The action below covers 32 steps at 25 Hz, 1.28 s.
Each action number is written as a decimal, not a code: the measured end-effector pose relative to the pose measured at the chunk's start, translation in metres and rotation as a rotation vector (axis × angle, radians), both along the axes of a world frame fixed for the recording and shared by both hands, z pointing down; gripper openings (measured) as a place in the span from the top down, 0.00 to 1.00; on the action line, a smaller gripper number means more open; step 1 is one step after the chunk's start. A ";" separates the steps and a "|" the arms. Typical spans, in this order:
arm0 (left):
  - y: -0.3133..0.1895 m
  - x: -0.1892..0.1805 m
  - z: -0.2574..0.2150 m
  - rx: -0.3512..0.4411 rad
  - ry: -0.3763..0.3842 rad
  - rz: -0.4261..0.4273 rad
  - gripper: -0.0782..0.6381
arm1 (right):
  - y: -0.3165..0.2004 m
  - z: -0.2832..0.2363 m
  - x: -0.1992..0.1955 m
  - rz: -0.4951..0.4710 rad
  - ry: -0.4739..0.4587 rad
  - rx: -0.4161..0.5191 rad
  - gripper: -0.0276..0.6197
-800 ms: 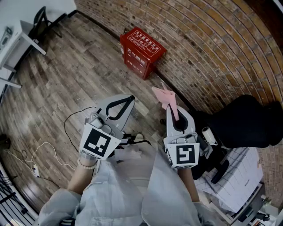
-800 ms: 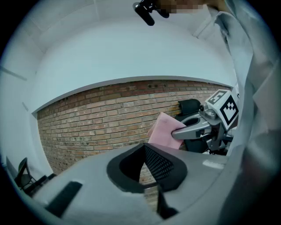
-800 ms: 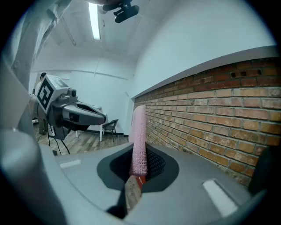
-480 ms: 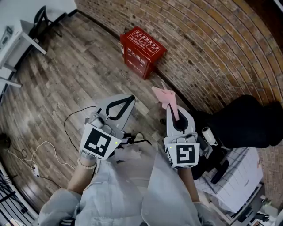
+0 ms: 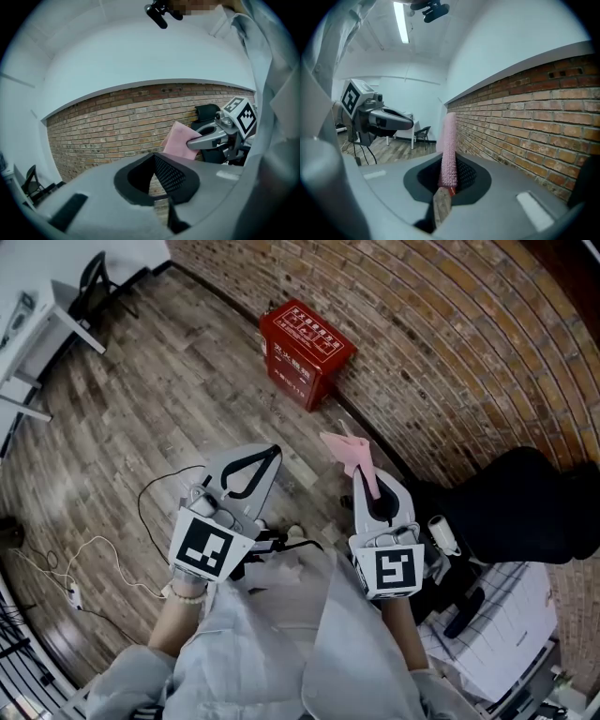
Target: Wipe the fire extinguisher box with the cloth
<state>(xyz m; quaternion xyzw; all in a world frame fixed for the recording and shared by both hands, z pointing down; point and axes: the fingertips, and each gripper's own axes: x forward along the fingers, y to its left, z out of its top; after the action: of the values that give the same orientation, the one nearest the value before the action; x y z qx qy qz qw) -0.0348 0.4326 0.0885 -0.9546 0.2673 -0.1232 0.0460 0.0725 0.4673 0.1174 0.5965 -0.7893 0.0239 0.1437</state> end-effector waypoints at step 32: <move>-0.288 -0.003 0.012 -0.003 -0.025 0.107 0.90 | -0.284 0.000 0.009 0.170 -0.018 -0.013 0.93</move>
<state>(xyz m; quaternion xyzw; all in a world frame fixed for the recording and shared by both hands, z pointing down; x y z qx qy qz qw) -0.0379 0.1449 0.1000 -0.9660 0.2150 -0.1328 0.0542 0.0813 0.1832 0.1178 0.6603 -0.7368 0.0465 0.1380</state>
